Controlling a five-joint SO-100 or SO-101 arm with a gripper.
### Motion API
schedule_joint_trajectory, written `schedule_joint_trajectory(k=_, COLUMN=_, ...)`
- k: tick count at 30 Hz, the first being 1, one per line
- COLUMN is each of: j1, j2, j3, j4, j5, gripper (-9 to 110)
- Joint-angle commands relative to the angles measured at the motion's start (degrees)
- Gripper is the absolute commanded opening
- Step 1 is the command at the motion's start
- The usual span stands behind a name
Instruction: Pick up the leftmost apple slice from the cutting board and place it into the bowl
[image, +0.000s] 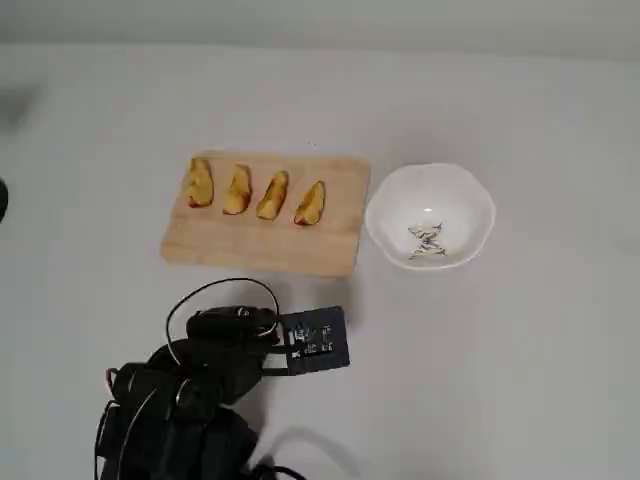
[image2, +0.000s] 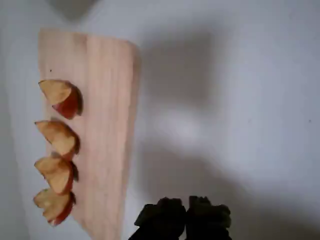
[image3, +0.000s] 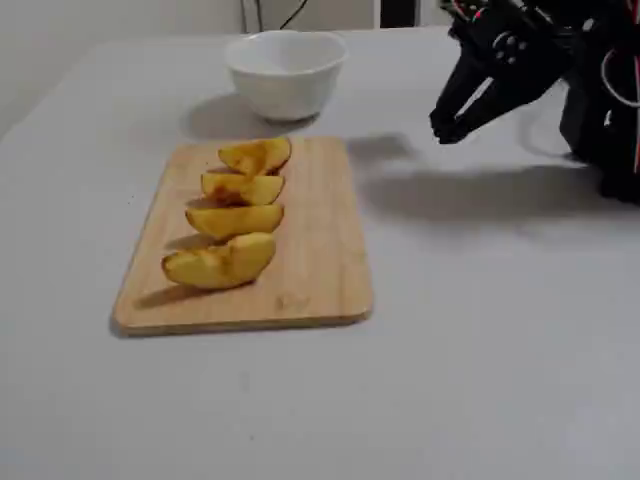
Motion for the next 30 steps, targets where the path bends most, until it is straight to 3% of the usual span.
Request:
schedule_joint_trajectory(k=1, j1=-3.5, j2=0.5, j3=0.8, j4=-3.8, j5=-1.0, gripper=0)
schedule_joint_trajectory(k=18, j1=-3.8, j2=0.5, j3=0.8, j4=-3.8, j5=-1.2, gripper=0)
schedule_joint_trajectory(k=30, j1=-10.2, j2=0.7, j3=1.6, j4=-4.3, j5=-15.1, gripper=0)
